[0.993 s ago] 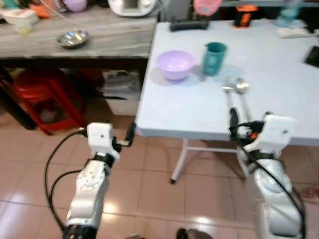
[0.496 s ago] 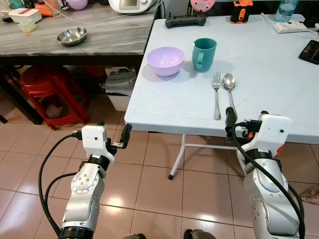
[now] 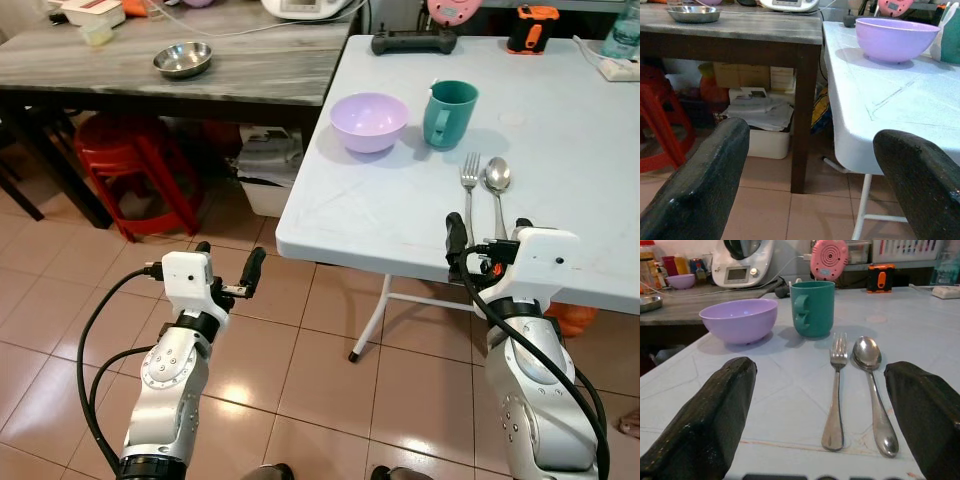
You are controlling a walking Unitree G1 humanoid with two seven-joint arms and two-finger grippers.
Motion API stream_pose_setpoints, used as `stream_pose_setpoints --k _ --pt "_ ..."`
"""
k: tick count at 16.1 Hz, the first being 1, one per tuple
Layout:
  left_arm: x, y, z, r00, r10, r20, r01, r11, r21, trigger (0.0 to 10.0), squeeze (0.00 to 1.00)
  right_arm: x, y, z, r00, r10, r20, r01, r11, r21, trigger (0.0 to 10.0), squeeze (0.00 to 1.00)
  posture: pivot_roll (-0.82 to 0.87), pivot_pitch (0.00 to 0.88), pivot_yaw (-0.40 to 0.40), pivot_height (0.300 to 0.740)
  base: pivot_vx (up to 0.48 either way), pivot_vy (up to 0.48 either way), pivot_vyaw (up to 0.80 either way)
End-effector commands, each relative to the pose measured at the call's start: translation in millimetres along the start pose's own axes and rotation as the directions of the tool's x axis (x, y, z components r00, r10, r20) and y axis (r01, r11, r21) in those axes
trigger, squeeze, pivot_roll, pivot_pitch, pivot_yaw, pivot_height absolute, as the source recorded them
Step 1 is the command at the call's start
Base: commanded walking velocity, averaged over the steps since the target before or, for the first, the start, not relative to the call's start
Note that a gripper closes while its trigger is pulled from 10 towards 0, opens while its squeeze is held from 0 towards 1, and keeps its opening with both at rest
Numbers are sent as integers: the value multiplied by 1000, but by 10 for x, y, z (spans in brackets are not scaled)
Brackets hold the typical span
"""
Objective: Setting the table
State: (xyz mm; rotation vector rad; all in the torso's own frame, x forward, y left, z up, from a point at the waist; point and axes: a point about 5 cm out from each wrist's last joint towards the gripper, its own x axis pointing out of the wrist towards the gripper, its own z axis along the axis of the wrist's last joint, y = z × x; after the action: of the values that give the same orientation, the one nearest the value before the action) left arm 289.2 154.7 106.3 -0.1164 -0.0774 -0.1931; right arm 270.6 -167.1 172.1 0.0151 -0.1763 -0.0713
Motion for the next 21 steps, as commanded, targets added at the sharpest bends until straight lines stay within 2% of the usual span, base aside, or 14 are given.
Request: stream_pose_setpoints --k 1,10,14,21 --pt "3 -12 60 1000 -18 23 18 1000 1 10000 0 -1 30 45 1000 15 22 -15 1000 -9 10000 0 -91 126 90 740 270 0 0" --pt "29 -69 85 998 -49 34 50 998 -24 10000 0 20 41 79 998 44 39 -42 998 -51 10000 0 -102 124 94 740 305 0 0" --pt "33 -77 81 998 -56 31 57 998 -30 10000 0 24 52 76 998 49 40 -47 997 -54 10000 0 -101 125 100 740 321 0 714" --pt "43 -88 84 997 -69 25 70 997 -29 10000 0 5 162 49 988 150 29 -146 983 -115 10000 0 -101 130 107 740 313 0 78"
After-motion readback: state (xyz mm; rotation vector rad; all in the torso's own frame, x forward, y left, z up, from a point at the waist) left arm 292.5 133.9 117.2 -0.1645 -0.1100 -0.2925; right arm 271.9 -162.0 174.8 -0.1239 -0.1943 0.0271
